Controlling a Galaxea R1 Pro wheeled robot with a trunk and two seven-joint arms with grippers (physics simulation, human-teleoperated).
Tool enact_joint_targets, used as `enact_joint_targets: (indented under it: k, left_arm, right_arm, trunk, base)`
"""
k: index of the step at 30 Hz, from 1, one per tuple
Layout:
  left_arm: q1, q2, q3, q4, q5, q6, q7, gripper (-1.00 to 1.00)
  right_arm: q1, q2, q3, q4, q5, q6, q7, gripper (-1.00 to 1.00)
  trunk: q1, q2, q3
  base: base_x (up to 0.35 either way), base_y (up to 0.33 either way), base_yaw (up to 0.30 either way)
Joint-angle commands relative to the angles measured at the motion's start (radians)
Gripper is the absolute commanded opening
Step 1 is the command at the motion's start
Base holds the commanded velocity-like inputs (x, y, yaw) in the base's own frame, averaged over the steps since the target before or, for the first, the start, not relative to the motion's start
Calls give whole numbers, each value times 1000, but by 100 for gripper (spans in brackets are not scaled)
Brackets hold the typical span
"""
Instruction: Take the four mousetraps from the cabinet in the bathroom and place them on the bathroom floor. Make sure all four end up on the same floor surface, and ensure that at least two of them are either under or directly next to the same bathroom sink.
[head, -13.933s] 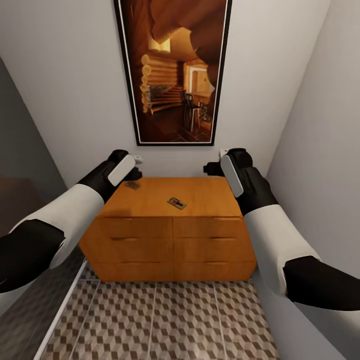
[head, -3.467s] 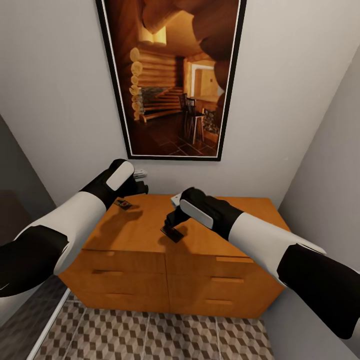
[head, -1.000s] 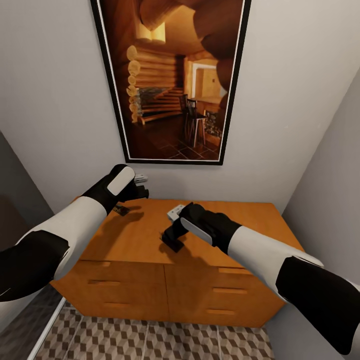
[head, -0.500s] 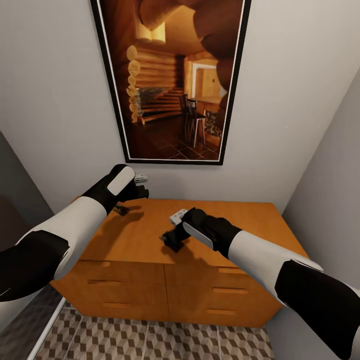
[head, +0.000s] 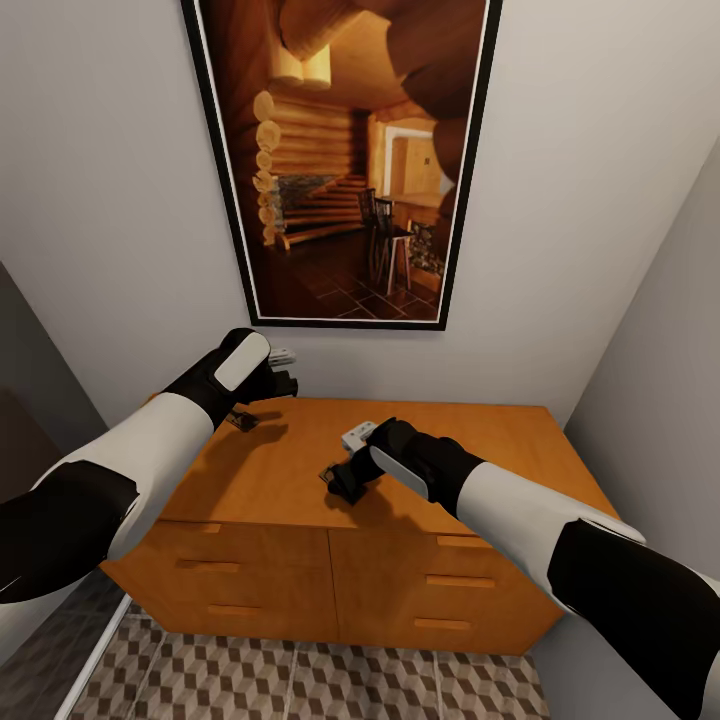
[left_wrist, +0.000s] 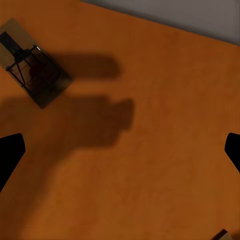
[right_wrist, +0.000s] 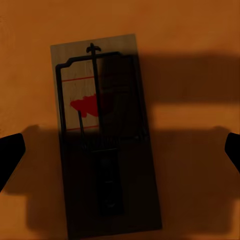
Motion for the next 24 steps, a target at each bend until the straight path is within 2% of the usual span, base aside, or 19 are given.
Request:
enact_joint_targets:
  k: [1,24]
  left_arm:
    - [0,0,0,0,0,0,0,100]
    - [0,-19,0,0,-1,0,1,100]
  right_arm:
    - [0,0,0,2,0,-1,4,100]
    - [34,0,0,28,1,-36,20,100]
  trunk:
    - [0,0,0]
    - [0,0,0]
  base:
    - [0,0,0]
    - [0,0,0]
